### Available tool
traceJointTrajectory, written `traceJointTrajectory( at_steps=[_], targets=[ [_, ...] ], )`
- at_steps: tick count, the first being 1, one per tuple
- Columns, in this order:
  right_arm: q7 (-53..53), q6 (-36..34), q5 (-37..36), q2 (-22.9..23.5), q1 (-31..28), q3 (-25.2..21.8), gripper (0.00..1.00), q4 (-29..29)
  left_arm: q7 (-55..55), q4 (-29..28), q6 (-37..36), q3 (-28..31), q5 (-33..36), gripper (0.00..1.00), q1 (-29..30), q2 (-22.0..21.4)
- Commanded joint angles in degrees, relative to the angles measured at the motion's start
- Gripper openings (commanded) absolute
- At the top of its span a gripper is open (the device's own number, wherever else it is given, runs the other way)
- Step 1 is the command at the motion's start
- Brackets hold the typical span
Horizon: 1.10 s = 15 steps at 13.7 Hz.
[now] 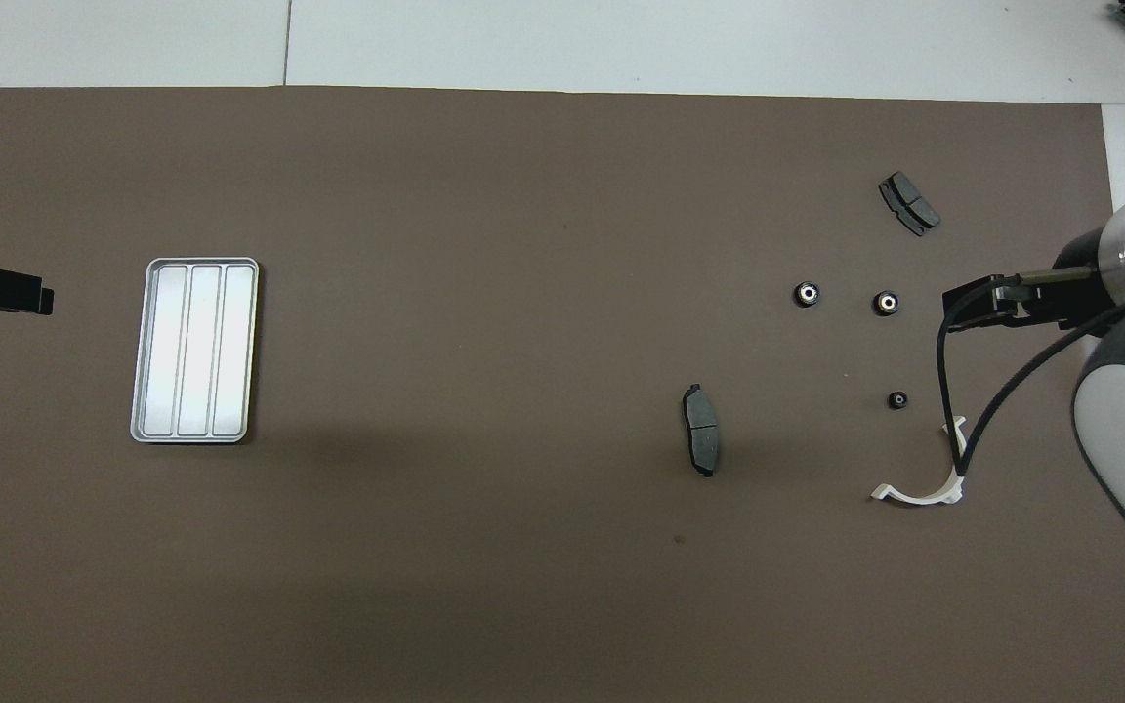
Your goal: Place bearing gear from tray to pile
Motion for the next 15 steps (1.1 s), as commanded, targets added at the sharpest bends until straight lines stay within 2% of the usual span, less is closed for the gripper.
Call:
traceJointTrajectory(
  at_steps=[1, 15],
  targets=[
    [-1.84, 0.54, 0.76, -1.78, -0.38, 0.05, 1.00, -2.21, 0.36, -1.40, 0.27, 0.57, -0.12, 1.00, -0.69, -1.42],
    [-1.49, 0.80, 2.52, -2.13, -0.56, 0.05, 1.00, -3.09, 0.36, -1.40, 0.27, 0.57, -0.12, 1.00, -0.69, -1.42]
  ],
)
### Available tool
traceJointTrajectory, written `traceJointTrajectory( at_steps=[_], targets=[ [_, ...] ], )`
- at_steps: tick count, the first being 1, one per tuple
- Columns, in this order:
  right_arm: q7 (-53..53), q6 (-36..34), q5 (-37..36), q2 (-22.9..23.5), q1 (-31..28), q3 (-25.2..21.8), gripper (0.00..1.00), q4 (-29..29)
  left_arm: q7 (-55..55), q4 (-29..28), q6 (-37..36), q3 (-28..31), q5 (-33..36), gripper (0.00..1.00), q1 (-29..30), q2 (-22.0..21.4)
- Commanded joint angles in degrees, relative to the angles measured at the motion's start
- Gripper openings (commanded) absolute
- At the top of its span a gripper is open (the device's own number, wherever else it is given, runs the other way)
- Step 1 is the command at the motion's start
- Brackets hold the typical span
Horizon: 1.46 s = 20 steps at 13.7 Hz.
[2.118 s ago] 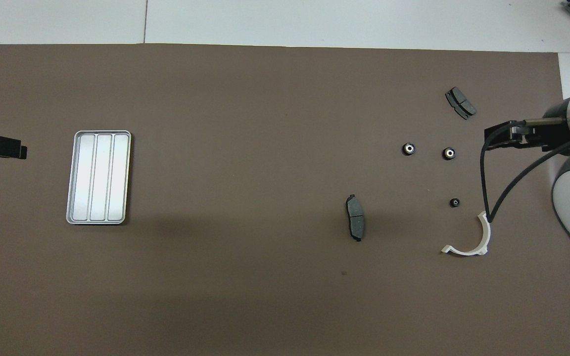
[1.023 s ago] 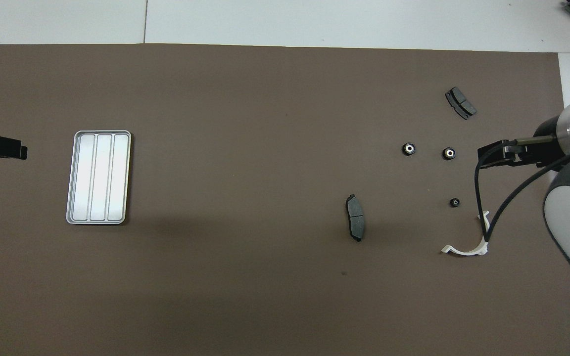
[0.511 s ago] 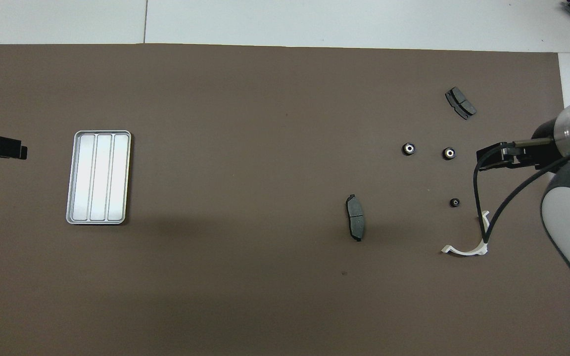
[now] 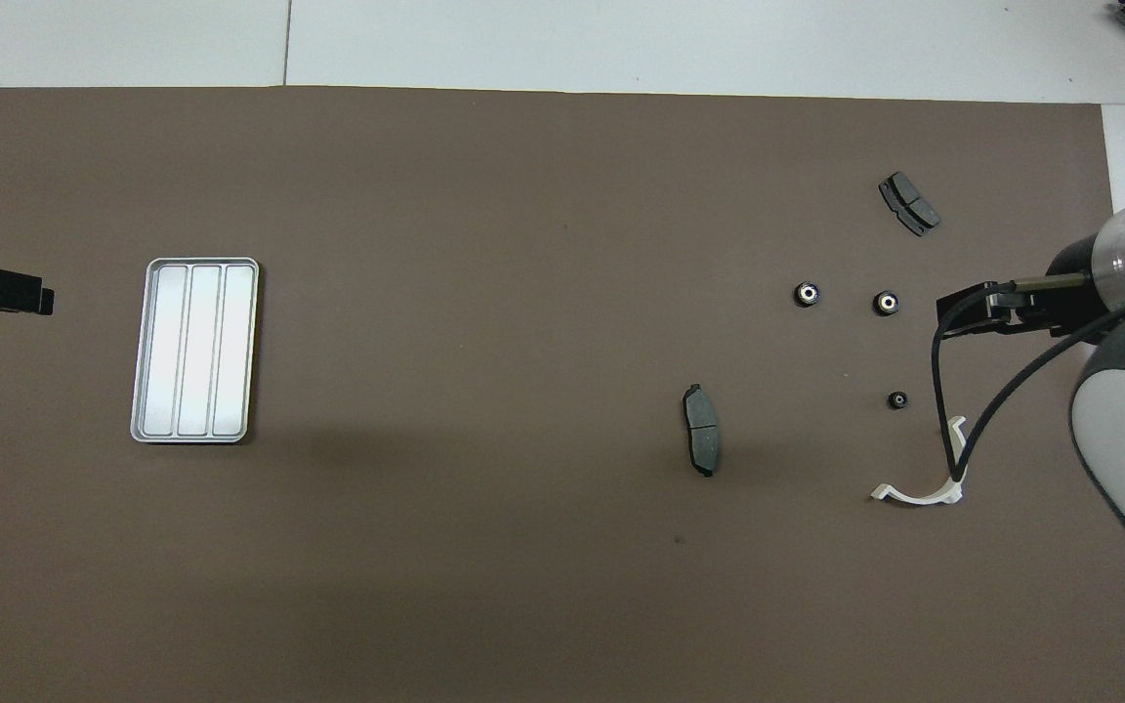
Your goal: Place bearing gear from tray to pile
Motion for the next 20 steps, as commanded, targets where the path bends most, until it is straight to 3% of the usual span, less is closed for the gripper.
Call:
traceJointTrajectory(
  at_steps=[1, 8, 14, 20],
  targets=[
    [-1.32, 0.53, 1.45, -1.81, -0.45, 0.08, 1.00, -2.09, 0.36, -1.39, 0.27, 0.57, -0.12, 1.00, -0.69, -1.42],
    [-2.11, 0.53, 1.45, -1.81, -1.16, 0.08, 1.00, -1.91, 0.36, -1.39, 0.27, 0.57, -0.12, 1.00, -0.69, -1.42],
    [-2.02, 9.65, 1.45, -3.04, -2.04, -0.01, 1.00, -9.55, 0.36, -1.39, 0.27, 0.57, -0.12, 1.00, -0.69, -1.42],
    [-1.49, 10.46, 1.36, -2.87, -1.25, 0.25, 1.00, -9.47, 0.36, -1.39, 0.27, 0.57, -0.12, 1.00, -0.69, -1.42]
  ],
)
